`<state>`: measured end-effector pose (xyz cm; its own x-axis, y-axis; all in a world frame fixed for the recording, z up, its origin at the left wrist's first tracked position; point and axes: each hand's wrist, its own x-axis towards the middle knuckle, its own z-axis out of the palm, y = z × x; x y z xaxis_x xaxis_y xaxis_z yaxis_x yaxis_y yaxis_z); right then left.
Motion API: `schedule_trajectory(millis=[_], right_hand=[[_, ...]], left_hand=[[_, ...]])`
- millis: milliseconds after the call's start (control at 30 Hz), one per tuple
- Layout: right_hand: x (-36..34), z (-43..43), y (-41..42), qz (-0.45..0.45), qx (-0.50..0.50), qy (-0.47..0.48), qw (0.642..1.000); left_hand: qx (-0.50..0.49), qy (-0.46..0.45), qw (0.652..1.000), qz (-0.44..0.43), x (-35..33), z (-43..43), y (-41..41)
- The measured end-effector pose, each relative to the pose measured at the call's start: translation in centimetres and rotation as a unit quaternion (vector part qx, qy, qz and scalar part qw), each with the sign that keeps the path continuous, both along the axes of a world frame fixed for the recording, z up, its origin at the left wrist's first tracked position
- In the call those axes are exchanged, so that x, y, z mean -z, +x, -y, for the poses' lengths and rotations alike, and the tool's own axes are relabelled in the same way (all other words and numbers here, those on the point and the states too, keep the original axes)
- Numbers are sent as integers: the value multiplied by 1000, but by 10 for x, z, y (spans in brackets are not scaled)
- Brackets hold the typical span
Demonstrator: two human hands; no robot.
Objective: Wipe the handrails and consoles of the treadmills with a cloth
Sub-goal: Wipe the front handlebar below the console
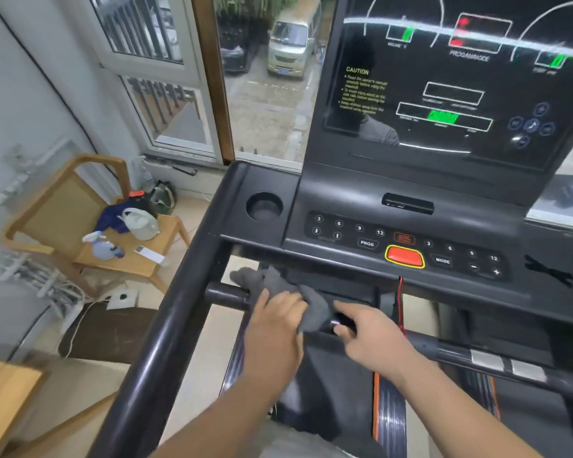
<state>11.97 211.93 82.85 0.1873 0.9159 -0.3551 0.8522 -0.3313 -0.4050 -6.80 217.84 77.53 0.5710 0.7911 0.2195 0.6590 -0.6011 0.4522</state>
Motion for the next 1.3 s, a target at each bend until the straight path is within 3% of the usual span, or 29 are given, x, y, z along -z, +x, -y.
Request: schedule_trajectory(millis=[100, 200, 267, 367, 433, 567, 667, 733, 833, 933, 1033, 1100, 1167, 1200, 1233, 1267, 1300], right_hand=[[-3, 28, 28, -19, 6, 67, 998], [-14, 60, 70, 30, 60, 69, 995], [-18, 81, 98, 69, 86, 35, 993], [-21, 104, 129, 85, 96, -15, 992], [-23, 114, 146, 96, 88, -45, 990], [-19, 138, 177, 106, 78, -75, 988], [-16, 151, 194, 119, 52, -82, 988], [-13, 154, 200, 122, 39, -76, 989], [-10, 156, 201, 125, 17, -62, 990], [-7, 157, 204, 113, 8, -48, 992], [-6, 156, 214, 108, 9, -52, 993], [-6, 157, 219, 96, 18, -61, 993], [-8, 158, 223, 92, 23, -67, 993], [-8, 159, 226, 98, 25, -71, 992], [-10, 160, 231, 108, 28, -79, 991], [-12, 163, 237, 122, 31, -90, 988], [-13, 165, 242, 134, 35, -106, 985]], left_hand=[[145, -6, 989, 38, 0, 29, 41], [188, 0, 982, -16, -5, 2, 49], [145, -19, 984, -104, -10, -19, 46], [-3, -16, 983, -185, -19, -10, 64], [-41, -11, 989, -142, -17, 26, 99], [-2, 24, 1000, -12, 3, 71, 125], [19, 11, 992, -126, -3, 46, 110], [-29, -28, 981, -188, -17, 39, 123], [-104, -44, 973, -199, -27, 66, 152], [-161, -54, 985, -23, -23, 108, 142], [-240, -143, 956, 87, -29, 134, 134], [-331, -263, 880, 214, -30, 149, 143], [-391, -364, 766, 357, -37, 153, 152], [-415, -393, 706, 419, -44, 148, 154], [-421, -397, 674, 459, -53, 142, 156], [-413, -377, 683, 470, -64, 136, 156], [-395, -341, 718, 461, -77, 130, 158]])
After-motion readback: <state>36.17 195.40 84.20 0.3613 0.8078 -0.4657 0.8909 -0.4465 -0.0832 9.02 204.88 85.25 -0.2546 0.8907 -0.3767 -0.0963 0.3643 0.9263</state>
